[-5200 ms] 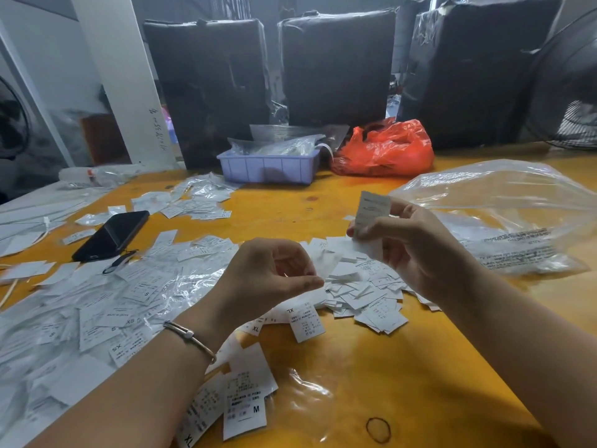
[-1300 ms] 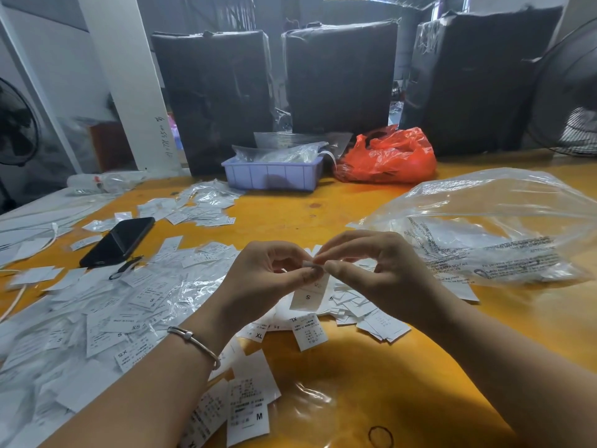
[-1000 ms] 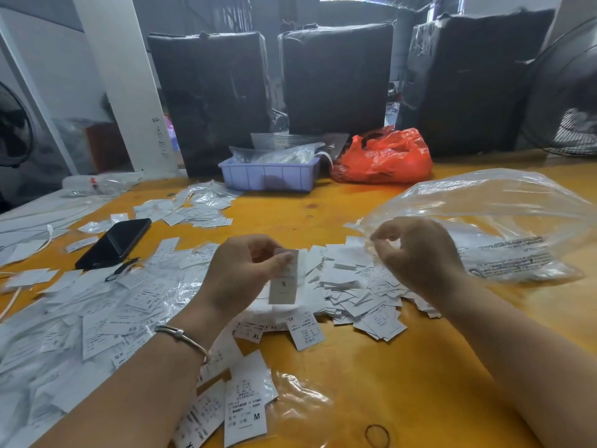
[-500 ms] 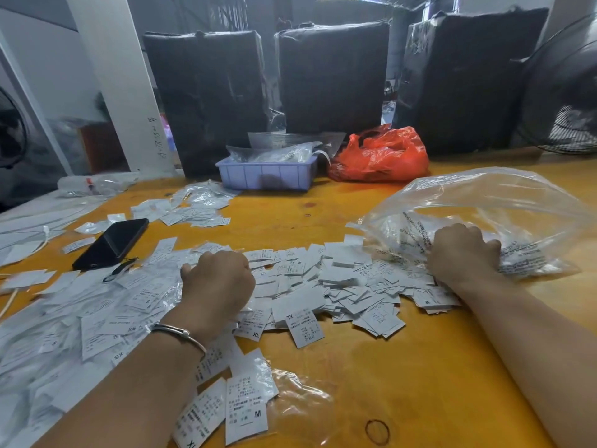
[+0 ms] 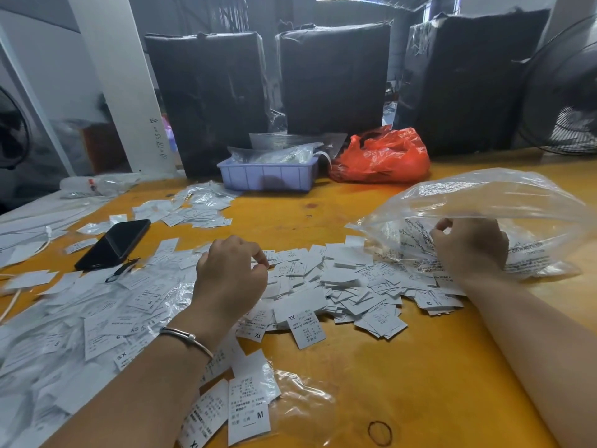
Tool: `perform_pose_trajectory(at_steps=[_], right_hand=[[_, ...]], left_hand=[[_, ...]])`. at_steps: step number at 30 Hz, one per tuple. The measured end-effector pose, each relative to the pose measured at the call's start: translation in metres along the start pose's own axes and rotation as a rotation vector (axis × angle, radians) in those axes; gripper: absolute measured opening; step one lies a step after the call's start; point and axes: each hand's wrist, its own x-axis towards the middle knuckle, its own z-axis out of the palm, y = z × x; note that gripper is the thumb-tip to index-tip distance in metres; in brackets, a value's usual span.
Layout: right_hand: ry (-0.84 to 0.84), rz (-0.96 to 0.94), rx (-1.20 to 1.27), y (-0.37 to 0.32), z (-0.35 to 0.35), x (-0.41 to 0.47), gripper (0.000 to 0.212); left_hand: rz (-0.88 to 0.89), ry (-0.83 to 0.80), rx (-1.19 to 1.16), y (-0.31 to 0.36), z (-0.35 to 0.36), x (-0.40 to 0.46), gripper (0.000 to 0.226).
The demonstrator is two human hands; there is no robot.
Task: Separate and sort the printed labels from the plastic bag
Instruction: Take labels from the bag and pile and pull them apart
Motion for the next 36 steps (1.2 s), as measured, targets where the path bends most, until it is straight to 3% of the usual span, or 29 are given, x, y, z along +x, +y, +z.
perform_pose_trajectory(at_steps=[6,9,12,14,17,19,22,25,29,32,36], right_hand=[[0.075,-0.083,0.079,-0.006,-0.005,-0.006,0.018],[-0.064,-0.097,0.114,-0.016,-0.008,-0.01,0.025],[-0.473,-0.141,0.608,-0.038,-0.018,-0.025,0.024],[-0.794,-0.222,0.848,-0.051,-0.027,-0.037,0.026],[-1.146,-0.367,0.961,-0.06,-0.031,-0.051,0.023],[-1.24,-0.423,0.951,-0.062,-0.029,-0.059,0.017],[-1.184,-0.44,0.94,-0.063,-0.021,-0.067,0.016],[-1.001,-0.444,0.914,-0.064,-0.014,-0.068,0.019],[-0.745,-0.662,0.6,-0.063,-0.006,-0.07,0.016],[-0.709,-0.848,0.419,-0.064,0.0,-0.074,0.037],[-0.65,-0.959,0.303,-0.066,0.003,-0.077,0.024]], left_hand=[[0.045,0.006,-0.025,0.0,0.002,0.0,0.016],[0.09,-0.004,-0.049,0.001,0.004,0.001,0.013],[0.201,-0.053,-0.18,0.003,0.004,0.0,0.016],[0.282,-0.13,-0.331,0.007,0.001,-0.002,0.03],[0.351,-0.311,-0.559,0.016,-0.005,-0.006,0.054],[0.362,-0.406,-0.635,0.019,-0.007,-0.008,0.058],[0.352,-0.413,-0.676,0.019,-0.009,-0.009,0.036],[0.275,-0.317,-0.719,0.018,-0.008,-0.008,0.021],[0.139,-0.152,-0.654,0.014,-0.004,-0.006,0.013],[0.065,-0.067,-0.644,0.009,-0.004,-0.004,0.006],[0.029,-0.032,-0.638,0.009,-0.003,-0.002,0.006]])
